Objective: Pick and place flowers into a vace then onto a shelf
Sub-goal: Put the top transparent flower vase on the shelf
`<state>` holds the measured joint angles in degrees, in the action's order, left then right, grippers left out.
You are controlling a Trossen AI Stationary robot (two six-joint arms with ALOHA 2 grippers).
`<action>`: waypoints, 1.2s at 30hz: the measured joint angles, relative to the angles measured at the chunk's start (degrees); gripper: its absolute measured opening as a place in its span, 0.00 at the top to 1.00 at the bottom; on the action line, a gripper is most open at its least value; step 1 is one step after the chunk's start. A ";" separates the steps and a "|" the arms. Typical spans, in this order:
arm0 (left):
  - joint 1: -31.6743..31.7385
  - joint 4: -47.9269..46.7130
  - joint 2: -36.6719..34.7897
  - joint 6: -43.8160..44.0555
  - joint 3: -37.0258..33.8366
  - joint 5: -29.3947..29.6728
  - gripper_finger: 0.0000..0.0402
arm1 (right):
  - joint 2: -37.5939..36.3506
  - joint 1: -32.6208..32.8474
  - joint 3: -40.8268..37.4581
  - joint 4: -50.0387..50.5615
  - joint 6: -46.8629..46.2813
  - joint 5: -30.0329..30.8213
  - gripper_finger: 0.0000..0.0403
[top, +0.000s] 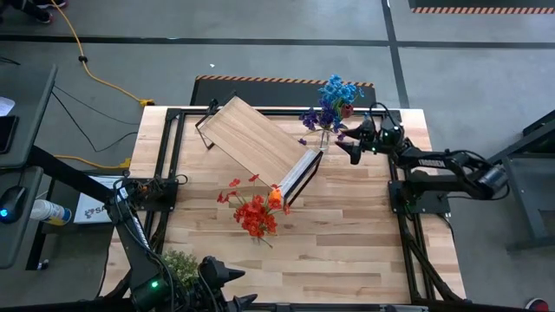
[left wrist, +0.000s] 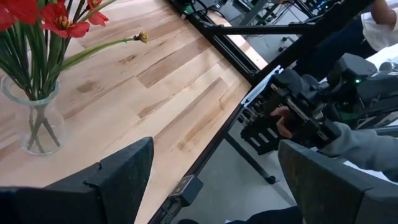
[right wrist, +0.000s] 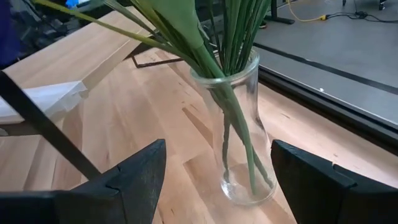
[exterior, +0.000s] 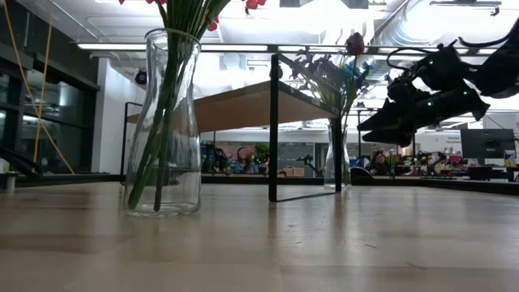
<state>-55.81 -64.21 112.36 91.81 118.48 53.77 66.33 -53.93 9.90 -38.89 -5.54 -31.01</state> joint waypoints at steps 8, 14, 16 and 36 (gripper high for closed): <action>0.00 0.16 0.00 0.24 0.00 -0.03 0.06 | 5.37 0.00 3.63 -0.01 1.09 -1.15 0.31; 0.00 0.71 0.00 0.26 0.00 -0.03 0.06 | 9.41 0.00 5.80 -0.01 1.09 -2.62 0.31; 0.00 0.72 0.00 0.26 0.00 -0.03 0.06 | 10.47 0.00 6.54 -0.01 1.09 -2.62 0.31; 0.00 0.82 0.00 0.26 0.00 0.93 0.06 | 18.24 0.00 9.56 -4.34 1.53 -3.80 0.31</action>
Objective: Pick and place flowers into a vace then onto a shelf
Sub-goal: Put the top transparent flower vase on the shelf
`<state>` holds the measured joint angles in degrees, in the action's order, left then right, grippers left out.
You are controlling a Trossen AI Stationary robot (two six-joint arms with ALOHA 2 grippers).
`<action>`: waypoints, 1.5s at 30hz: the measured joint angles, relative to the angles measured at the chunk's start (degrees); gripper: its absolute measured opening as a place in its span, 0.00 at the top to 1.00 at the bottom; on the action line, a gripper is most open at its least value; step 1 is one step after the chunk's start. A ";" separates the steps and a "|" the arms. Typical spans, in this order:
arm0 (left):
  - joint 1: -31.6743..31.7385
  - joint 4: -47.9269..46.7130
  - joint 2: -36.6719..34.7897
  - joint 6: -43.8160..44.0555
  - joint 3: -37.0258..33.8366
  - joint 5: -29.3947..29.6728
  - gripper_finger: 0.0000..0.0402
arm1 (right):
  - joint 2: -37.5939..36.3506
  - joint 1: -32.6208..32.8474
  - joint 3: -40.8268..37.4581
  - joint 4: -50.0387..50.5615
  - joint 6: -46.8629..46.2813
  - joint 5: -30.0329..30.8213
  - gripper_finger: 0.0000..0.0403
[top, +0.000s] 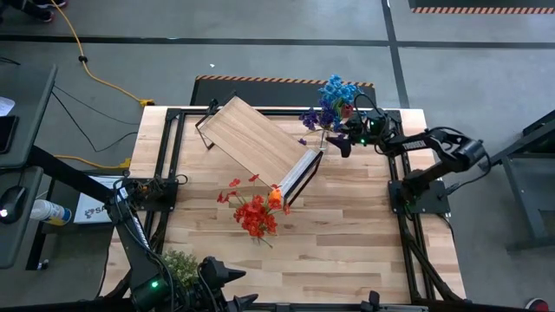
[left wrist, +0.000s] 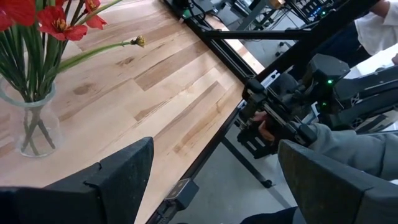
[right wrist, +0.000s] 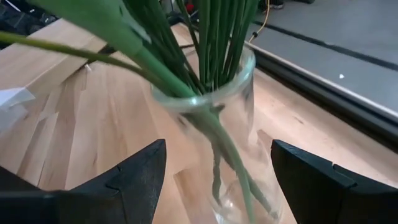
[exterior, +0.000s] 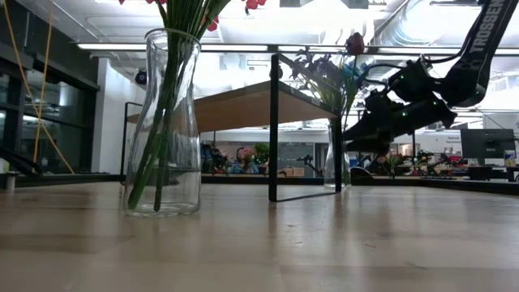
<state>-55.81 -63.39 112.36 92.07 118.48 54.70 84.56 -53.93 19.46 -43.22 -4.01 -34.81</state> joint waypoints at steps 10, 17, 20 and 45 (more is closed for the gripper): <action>0.00 0.35 0.00 1.30 0.00 0.11 0.06 | 0.27 0.50 0.00 -1.72 0.01 0.07 0.31; 0.00 0.34 0.00 1.42 0.01 0.11 0.06 | 0.27 3.50 0.00 -1.73 2.55 4.77 0.31; 0.00 0.37 0.00 1.49 0.00 0.11 0.06 | 0.25 3.90 0.00 -1.78 2.99 5.81 0.31; 0.00 0.49 0.00 1.51 0.00 0.07 0.06 | 0.67 3.87 0.00 -4.97 2.60 7.90 0.31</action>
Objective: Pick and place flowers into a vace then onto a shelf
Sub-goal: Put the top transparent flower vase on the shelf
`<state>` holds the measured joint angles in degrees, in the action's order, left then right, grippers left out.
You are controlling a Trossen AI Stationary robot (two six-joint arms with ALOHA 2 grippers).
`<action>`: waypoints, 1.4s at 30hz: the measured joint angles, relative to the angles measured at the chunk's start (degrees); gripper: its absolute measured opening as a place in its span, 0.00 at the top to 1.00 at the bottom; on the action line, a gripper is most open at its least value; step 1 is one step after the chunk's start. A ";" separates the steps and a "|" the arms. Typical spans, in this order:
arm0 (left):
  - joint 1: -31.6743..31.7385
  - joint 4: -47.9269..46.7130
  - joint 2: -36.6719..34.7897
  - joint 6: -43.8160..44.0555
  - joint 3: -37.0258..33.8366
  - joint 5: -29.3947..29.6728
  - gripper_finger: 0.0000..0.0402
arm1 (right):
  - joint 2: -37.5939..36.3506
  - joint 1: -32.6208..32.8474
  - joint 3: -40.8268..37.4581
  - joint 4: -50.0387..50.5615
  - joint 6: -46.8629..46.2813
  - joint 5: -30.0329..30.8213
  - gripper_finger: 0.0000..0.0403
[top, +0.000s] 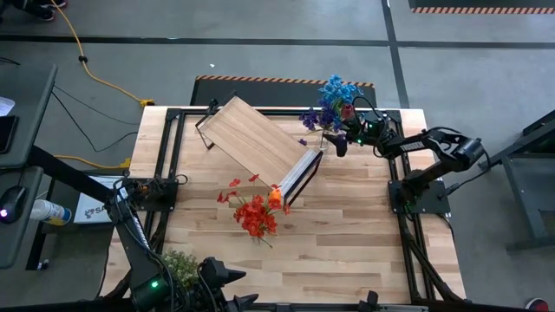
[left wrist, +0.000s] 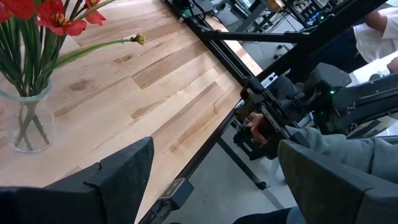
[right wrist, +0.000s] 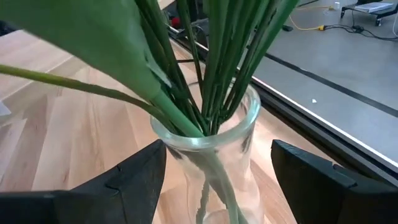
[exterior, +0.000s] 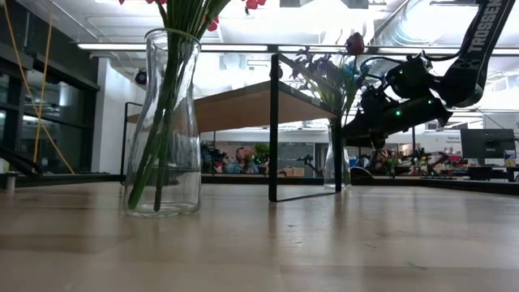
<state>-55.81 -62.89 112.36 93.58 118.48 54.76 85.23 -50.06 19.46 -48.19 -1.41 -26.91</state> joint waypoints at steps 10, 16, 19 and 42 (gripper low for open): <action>-0.01 0.96 0.00 0.00 0.00 -0.04 0.06 | 4.56 1.69 3.50 -0.08 -0.04 -0.19 0.31; -0.02 3.39 0.00 -0.02 0.00 -0.05 0.06 | 4.46 1.73 5.10 -0.13 -0.04 0.94 0.31; -0.02 3.32 0.00 -0.11 0.00 -0.07 0.06 | 4.45 1.74 5.24 0.12 -0.06 2.59 0.33; -0.02 3.23 0.00 -0.26 0.00 -0.04 0.06 | 1.87 1.73 7.20 2.31 -3.15 3.10 0.59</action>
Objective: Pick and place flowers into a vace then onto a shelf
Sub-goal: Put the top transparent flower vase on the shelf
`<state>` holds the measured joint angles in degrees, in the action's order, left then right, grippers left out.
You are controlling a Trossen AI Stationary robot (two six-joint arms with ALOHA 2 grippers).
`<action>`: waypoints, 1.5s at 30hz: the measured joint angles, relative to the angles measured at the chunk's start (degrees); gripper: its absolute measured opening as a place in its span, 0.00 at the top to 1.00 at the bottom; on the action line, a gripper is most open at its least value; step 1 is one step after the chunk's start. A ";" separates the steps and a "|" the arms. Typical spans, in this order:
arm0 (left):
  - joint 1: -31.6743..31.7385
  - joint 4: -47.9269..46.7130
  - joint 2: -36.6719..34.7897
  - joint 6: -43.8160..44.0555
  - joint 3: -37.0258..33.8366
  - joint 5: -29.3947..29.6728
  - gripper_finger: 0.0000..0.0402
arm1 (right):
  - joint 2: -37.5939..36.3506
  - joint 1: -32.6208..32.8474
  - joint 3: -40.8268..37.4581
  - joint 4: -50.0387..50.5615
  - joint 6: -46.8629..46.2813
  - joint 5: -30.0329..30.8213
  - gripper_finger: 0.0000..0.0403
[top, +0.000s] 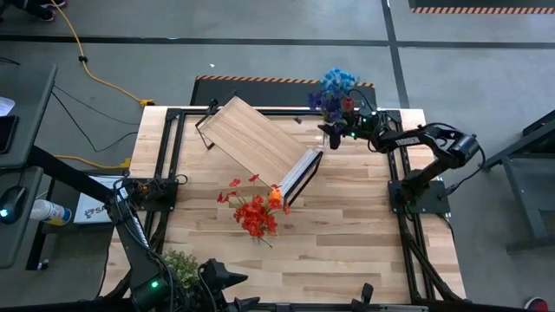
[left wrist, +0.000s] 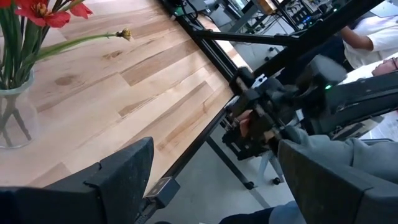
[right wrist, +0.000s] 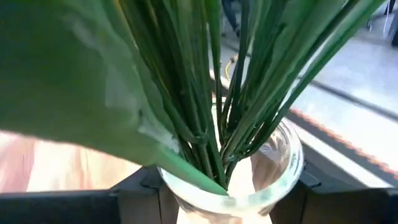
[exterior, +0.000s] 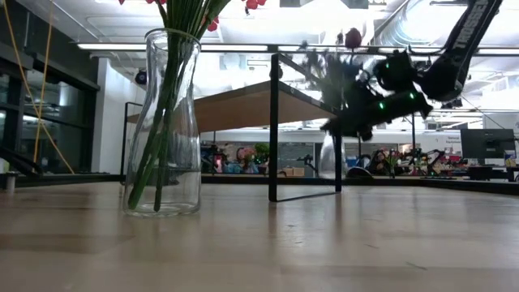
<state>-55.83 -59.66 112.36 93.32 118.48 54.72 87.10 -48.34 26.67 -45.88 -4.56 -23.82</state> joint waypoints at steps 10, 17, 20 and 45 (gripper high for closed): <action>0.00 -0.06 0.00 0.00 0.02 0.00 0.06 | -5.67 0.38 19.65 22.79 5.09 -1.14 0.59; 0.00 -0.47 0.00 0.00 0.00 0.00 0.06 | -5.41 2.07 35.10 31.16 6.02 -2.49 0.59; 0.00 -0.50 0.00 0.00 0.01 0.00 0.06 | -3.81 3.89 40.57 31.63 4.89 -3.65 0.59; 0.00 -0.11 0.00 0.00 0.00 -0.02 0.06 | 26.20 20.54 81.16 47.57 3.39 -9.60 0.59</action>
<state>-55.83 -59.77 112.36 93.32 118.48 54.70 113.29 -27.79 107.83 1.69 -1.17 -33.42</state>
